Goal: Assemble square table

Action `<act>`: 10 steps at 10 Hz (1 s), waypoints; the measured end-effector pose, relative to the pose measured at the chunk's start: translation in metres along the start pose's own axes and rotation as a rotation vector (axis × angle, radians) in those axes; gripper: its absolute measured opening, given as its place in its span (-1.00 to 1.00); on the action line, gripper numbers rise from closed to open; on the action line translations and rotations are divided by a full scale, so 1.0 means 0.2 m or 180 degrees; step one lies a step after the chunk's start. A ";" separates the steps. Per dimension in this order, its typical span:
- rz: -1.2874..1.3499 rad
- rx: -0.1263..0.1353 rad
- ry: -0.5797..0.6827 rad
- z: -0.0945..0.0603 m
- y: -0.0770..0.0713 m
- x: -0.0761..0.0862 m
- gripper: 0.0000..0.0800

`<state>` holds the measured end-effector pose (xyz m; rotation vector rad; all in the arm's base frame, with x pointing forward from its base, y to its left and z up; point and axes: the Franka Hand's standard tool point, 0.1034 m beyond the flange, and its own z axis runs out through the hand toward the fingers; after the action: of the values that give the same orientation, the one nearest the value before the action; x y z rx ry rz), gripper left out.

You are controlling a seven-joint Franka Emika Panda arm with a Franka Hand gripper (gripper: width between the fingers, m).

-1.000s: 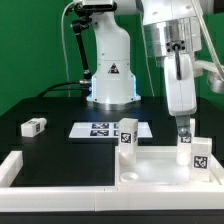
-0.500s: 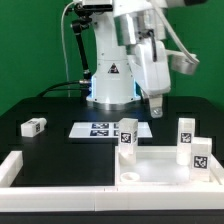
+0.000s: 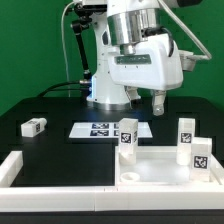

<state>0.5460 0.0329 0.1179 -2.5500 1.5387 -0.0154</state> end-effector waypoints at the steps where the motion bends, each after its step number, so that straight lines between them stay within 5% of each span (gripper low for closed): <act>1: -0.0489 0.0025 0.0096 0.02 0.08 0.03 0.62; 3: -0.1261 -0.0020 0.0151 0.03 0.32 0.06 0.62; 5: -0.2117 -0.0090 0.0239 0.06 0.63 0.26 0.62; 6: -0.2259 -0.0130 0.0232 0.06 0.68 0.30 0.62; 10: -0.2958 -0.0180 0.0218 0.06 0.68 0.30 0.62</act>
Offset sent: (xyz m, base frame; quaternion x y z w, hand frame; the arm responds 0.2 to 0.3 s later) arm -0.0680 -0.0610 -0.0171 0.0402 0.0072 -0.2595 0.9649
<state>0.4568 -0.0798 0.0811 -3.0664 0.2477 -0.1705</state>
